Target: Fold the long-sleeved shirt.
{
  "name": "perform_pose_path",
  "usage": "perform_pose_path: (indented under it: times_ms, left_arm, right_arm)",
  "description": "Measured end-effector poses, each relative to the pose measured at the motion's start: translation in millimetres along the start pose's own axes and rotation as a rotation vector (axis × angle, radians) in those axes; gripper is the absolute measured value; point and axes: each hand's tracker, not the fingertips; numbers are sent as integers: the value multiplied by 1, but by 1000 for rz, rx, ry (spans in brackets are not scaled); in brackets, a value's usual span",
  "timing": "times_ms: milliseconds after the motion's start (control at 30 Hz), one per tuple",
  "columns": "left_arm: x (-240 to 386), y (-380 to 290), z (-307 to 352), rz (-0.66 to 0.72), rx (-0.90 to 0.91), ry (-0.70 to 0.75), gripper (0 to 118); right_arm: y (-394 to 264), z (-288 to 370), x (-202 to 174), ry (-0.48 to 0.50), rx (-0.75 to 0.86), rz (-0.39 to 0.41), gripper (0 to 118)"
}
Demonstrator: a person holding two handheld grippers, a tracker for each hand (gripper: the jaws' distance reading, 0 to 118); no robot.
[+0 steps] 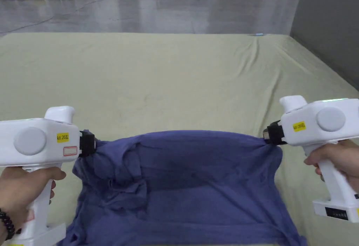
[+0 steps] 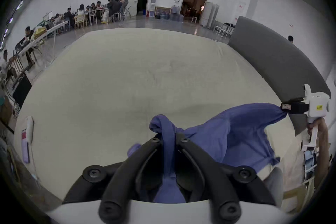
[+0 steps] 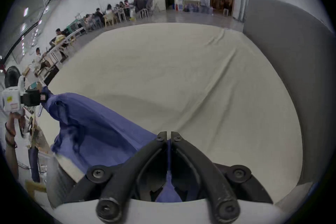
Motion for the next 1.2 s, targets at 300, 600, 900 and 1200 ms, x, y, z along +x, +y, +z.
perform_pose_path:
  times_ms: [300, 600, 900, 1200]
  left_arm:
    - [-4, -104, 13, -19, -169, 13, 4]
    - [-15, -132, -20, 17, -245, 28, 8]
    - [-20, -100, 63, 39, -24, -14, 106]
    - [-30, -96, 63, 75, -4, -24, 0]
  right_arm:
    - [-124, 14, -14, 6, -152, 56, 0]
    - [-156, -38, -17, -55, -291, 126, 2]
    - [-112, 43, -32, -41, -35, 34, 76]
    - [-96, 53, -65, 65, 16, 68, 0]
